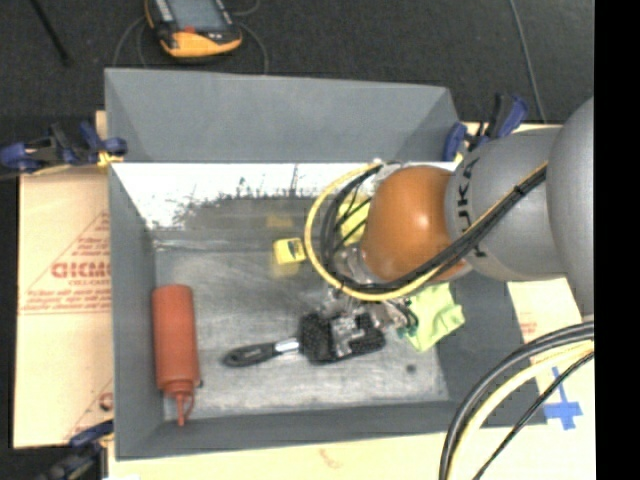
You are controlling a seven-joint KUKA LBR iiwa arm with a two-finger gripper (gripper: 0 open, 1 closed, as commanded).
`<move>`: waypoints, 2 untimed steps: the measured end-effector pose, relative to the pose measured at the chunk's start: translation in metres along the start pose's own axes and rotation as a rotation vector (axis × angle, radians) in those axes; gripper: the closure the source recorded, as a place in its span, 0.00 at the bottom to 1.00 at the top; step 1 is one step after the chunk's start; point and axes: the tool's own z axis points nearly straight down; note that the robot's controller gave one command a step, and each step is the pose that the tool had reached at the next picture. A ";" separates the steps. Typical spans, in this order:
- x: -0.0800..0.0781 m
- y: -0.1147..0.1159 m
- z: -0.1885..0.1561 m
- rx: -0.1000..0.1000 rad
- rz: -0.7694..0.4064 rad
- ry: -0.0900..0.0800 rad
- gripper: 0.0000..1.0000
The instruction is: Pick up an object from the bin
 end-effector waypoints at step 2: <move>0.000 0.000 0.000 0.000 -0.002 0.000 1.00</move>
Offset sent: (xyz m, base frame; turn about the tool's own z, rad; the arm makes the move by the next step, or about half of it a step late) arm 0.0000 0.0000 0.0000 0.0000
